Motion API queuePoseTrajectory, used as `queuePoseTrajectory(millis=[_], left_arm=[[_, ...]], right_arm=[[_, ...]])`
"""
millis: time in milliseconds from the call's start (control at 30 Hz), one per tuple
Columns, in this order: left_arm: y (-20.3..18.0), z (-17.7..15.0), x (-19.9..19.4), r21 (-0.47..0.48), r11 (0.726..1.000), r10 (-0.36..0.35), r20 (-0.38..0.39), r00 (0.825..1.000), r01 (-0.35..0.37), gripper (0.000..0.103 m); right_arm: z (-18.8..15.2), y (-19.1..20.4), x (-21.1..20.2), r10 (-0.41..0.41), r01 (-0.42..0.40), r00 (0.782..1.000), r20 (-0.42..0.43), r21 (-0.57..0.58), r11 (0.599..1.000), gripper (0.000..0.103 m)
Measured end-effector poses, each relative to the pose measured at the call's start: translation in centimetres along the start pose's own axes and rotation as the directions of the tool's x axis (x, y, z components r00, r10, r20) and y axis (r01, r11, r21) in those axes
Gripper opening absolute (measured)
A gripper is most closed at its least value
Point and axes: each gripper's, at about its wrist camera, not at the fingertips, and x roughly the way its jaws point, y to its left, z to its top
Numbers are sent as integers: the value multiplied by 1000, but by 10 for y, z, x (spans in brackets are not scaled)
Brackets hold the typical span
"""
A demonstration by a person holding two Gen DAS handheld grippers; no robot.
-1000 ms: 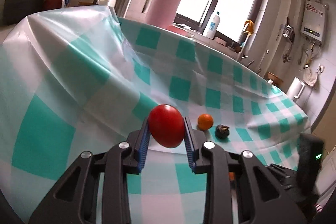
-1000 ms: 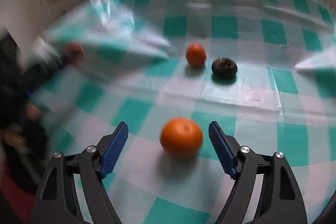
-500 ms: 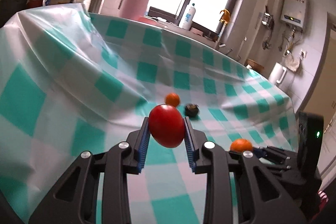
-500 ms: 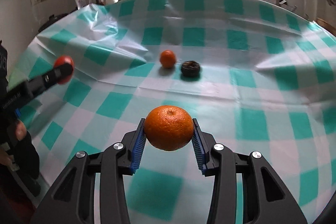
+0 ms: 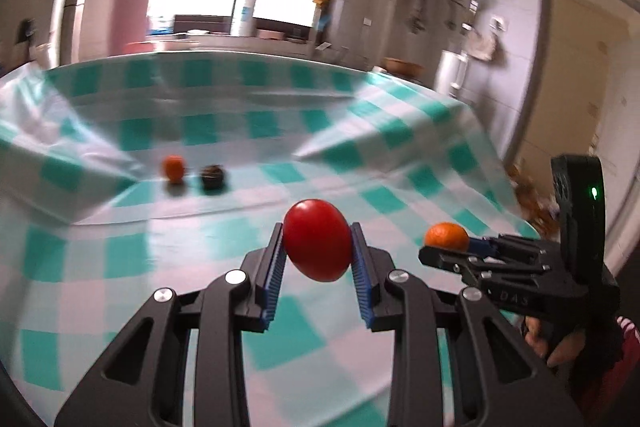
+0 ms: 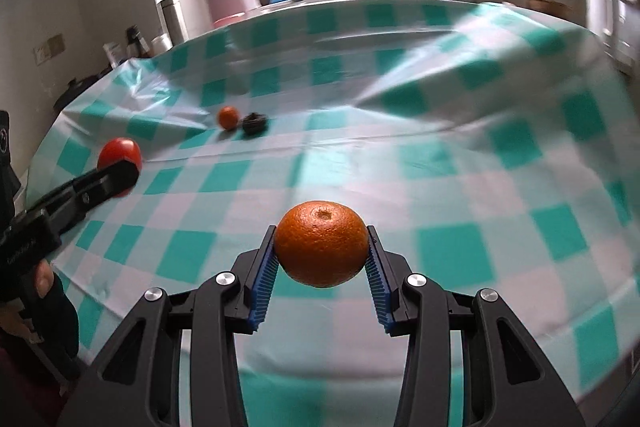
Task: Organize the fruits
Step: 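Carry the orange and red tomato off the table over the white box, then open the right tool over the box while the left tool releases the tomato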
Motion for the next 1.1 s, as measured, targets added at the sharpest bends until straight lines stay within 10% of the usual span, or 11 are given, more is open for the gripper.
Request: queuePoseTrajectory(millis=[600,833,1100], left_arm=[[-181,-19,48,268,931,-215,-142,966,247,31],[-246,-38,56,396,852,-276,-217,936,343,31],[-311,-87,74,484,728,-316,-391,864,485,31]], right_arm=[[-74,-139,-115,-216,190,973,86,241,952,41],[-115,-187,-137,-303,275,953,29,339,900,42],[-159,-229,-134,-378,404,915,-144,355,843,42]])
